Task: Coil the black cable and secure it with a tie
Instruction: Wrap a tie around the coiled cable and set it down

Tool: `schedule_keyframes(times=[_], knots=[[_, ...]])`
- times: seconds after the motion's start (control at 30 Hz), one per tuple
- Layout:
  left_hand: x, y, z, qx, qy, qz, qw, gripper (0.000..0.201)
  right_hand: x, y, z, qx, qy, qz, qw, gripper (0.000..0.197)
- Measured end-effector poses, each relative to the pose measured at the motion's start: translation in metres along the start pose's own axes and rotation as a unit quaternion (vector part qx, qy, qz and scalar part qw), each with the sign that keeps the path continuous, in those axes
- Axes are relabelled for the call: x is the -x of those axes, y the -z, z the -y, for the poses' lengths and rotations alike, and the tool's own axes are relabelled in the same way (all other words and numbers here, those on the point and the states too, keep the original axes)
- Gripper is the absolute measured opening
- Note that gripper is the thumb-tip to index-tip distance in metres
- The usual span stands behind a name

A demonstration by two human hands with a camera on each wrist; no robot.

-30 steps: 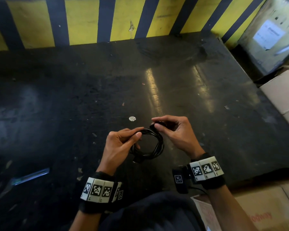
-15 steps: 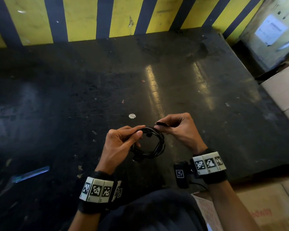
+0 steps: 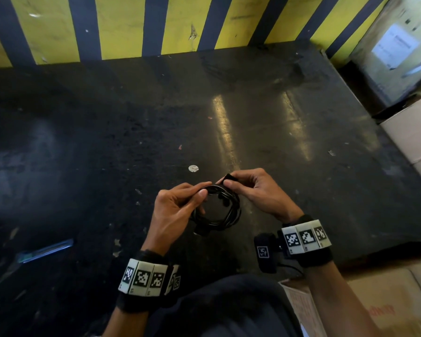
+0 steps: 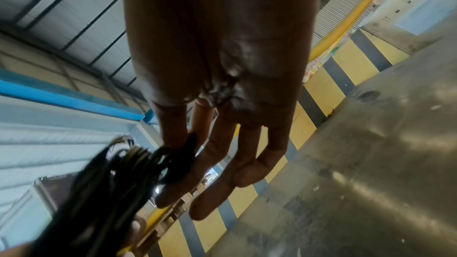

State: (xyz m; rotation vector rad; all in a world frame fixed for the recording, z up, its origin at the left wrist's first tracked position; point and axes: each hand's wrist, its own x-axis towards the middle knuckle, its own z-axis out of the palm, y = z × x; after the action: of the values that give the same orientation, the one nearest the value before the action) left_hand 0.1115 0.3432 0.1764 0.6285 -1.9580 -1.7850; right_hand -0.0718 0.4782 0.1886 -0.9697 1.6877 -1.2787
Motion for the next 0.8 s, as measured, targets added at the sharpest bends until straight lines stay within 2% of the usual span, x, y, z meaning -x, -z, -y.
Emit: schedule_keyframes(times=[0.1,0.2,0.33,0.4,0.5,0.57,0.7,0.8], knots=[[0.000,0.001,0.002,-0.018,-0.012,-0.011,1.000,0.029,0.003,-0.001,0.007,-0.021,-0.017,0.009,1.000,0.028],[0.000,0.001,0.004,-0.058,-0.033,-0.033,0.997,0.026,0.007,0.000,0.011,-0.015,-0.033,0.048,0.998,0.028],[0.002,-0.002,0.005,-0.088,-0.042,-0.058,0.994,0.024,0.013,-0.003,0.010,0.055,-0.006,0.078,0.995,0.059],[0.003,-0.004,0.006,-0.092,-0.039,-0.061,0.993,0.024,0.011,-0.012,0.005,0.080,0.013,0.024,0.996,0.055],[0.004,-0.008,0.007,-0.077,-0.033,-0.066,0.994,0.024,0.008,-0.026,0.001,0.095,0.043,-0.097,0.990,0.028],[0.004,-0.010,0.008,-0.053,-0.020,-0.067,0.996,0.023,0.008,-0.029,-0.001,0.110,0.063,-0.130,0.983,0.019],[0.003,-0.010,0.012,-0.042,0.005,-0.063,0.997,0.023,0.006,-0.028,-0.006,0.130,0.085,-0.146,0.977,0.028],[-0.003,-0.007,0.019,-0.034,0.071,-0.020,0.997,0.036,0.002,-0.029,-0.012,0.126,0.059,-0.186,0.973,0.029]])
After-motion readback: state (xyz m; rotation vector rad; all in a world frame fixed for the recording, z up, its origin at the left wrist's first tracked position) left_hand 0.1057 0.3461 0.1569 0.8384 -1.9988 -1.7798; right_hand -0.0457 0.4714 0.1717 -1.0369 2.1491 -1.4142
